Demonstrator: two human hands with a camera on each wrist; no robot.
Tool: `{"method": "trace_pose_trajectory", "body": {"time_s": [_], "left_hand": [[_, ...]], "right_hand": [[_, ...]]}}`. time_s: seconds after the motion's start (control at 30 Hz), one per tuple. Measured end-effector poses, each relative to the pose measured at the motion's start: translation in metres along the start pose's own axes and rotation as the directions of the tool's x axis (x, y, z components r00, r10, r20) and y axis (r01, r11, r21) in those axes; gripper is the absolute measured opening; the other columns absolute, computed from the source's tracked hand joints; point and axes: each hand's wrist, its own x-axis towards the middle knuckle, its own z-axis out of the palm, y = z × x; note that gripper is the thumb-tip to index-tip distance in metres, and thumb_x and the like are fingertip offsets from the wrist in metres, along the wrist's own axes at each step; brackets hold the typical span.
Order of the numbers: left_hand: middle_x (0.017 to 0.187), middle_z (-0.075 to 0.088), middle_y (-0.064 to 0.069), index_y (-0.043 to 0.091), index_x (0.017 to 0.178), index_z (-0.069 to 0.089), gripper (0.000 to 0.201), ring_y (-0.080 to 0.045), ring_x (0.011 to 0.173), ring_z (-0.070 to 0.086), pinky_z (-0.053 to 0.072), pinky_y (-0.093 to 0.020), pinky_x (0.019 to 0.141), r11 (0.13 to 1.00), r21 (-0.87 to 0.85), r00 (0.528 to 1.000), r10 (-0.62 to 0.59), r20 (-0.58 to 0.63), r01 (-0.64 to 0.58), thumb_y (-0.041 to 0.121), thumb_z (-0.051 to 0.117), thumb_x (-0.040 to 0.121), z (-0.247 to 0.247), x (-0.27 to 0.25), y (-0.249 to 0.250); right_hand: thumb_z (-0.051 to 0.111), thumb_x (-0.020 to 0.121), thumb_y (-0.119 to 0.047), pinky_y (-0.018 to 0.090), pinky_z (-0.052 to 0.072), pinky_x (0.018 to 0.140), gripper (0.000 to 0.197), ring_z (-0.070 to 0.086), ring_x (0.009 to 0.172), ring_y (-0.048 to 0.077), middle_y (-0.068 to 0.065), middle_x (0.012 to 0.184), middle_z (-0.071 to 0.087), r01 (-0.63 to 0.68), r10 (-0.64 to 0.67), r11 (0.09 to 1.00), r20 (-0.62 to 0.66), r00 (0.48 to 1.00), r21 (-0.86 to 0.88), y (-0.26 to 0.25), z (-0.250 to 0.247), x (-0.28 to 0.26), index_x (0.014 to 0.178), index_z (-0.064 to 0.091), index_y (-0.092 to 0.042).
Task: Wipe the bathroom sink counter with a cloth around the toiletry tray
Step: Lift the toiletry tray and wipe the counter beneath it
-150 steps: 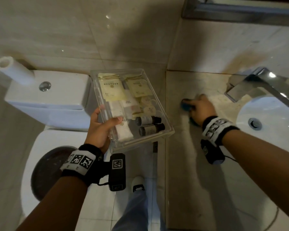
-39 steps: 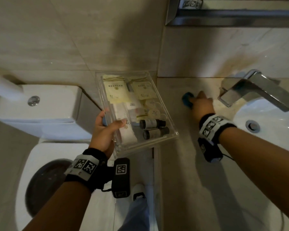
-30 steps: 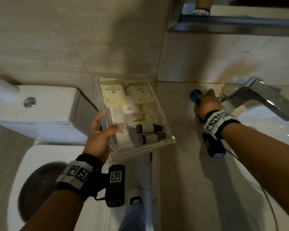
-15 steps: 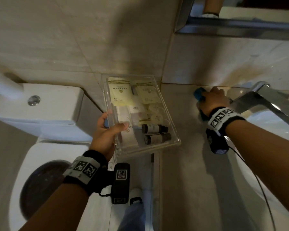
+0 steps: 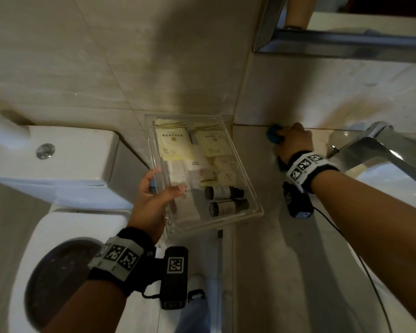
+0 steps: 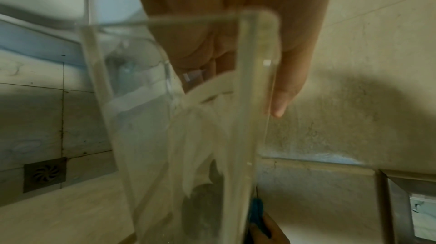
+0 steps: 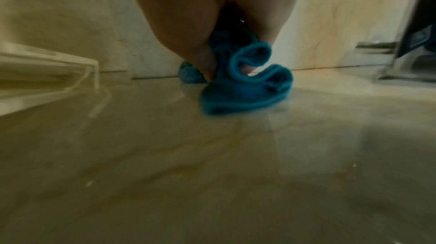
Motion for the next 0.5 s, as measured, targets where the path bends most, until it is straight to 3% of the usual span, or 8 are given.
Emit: {"method": "trace_pose_trajectory", "body": {"time_s": [0.07, 0.17, 0.23, 0.3, 0.43, 0.5], "left_hand": [[0.119, 0.063, -0.014, 0.023, 0.134, 0.044, 0.069, -0.035, 0.107, 0.062, 0.046, -0.057, 0.096, 1.0, -0.004, 1.0, 0.005, -0.006, -0.005, 0.001, 0.071, 0.074, 0.0, 0.0, 0.0], [0.116, 0.064, -0.015, 0.022, 0.133, 0.044, 0.064, -0.037, 0.107, 0.061, 0.047, -0.057, 0.094, 1.0, -0.004, 1.0, 0.011, -0.011, -0.011, -0.001, 0.067, 0.078, 0.002, 0.0, 0.001], [0.115, 0.064, -0.017, 0.021, 0.132, 0.044, 0.063, -0.04, 0.107, 0.061, 0.046, -0.059, 0.094, 1.0, 0.001, 1.0, 0.011, -0.016, -0.011, -0.002, 0.066, 0.078, 0.003, -0.001, 0.002], [0.116, 0.064, -0.019, 0.023, 0.132, 0.044, 0.064, -0.041, 0.108, 0.06, 0.044, -0.062, 0.094, 1.0, 0.008, 1.0, 0.009, -0.013, -0.009, -0.003, 0.067, 0.078, 0.002, -0.001, 0.003], [0.115, 0.065, -0.017, 0.028, 0.123, 0.049, 0.065, -0.038, 0.107, 0.061, 0.046, -0.058, 0.095, 1.0, 0.007, 1.0, 0.003, -0.016, -0.003, 0.0, 0.073, 0.07, 0.001, -0.002, 0.003], [0.114, 0.066, -0.015, 0.026, 0.13, 0.045, 0.075, -0.035, 0.106, 0.063, 0.045, -0.058, 0.096, 1.0, 0.01, 1.0, -0.003, -0.003, 0.003, 0.002, 0.077, 0.067, 0.002, -0.002, 0.004]], "right_hand": [[0.045, 0.092, -0.015, 0.039, 0.033, 0.103, 0.047, 0.038, 0.122, 0.038, 0.016, 0.138, 0.036, 0.097, -0.096, 0.995, 0.043, 0.994, -0.009, -0.017, 0.005, -0.01, 0.139, 0.042, -0.023], [0.04, 0.095, -0.018, 0.033, 0.036, 0.095, 0.04, 0.043, 0.109, 0.036, 0.015, 0.125, 0.043, 0.306, -0.31, 0.947, 0.03, 0.95, 0.093, -0.033, 0.018, -0.028, 0.133, 0.05, -0.026], [0.045, 0.094, -0.016, 0.029, 0.039, 0.088, 0.038, 0.048, 0.103, 0.035, 0.015, 0.116, 0.046, 0.361, -0.367, 0.92, 0.008, 0.93, 0.149, -0.031, 0.02, -0.027, 0.129, 0.056, -0.024], [0.048, 0.092, -0.013, 0.027, 0.039, 0.088, 0.035, 0.05, 0.104, 0.035, 0.016, 0.117, 0.048, 0.328, -0.327, 0.927, -0.035, 0.944, 0.182, -0.023, 0.015, -0.018, 0.125, 0.06, -0.02], [0.045, 0.092, -0.01, 0.034, 0.03, 0.102, 0.034, 0.04, 0.114, 0.039, 0.018, 0.13, 0.041, 0.097, -0.086, 0.986, -0.087, 0.992, 0.133, -0.008, 0.001, -0.009, 0.123, 0.06, -0.011], [0.045, 0.092, -0.009, 0.034, 0.03, 0.104, 0.036, 0.042, 0.114, 0.04, 0.019, 0.131, 0.042, 0.095, -0.088, 0.987, -0.061, 0.994, 0.131, -0.014, 0.001, -0.015, 0.126, 0.057, -0.011]]}}
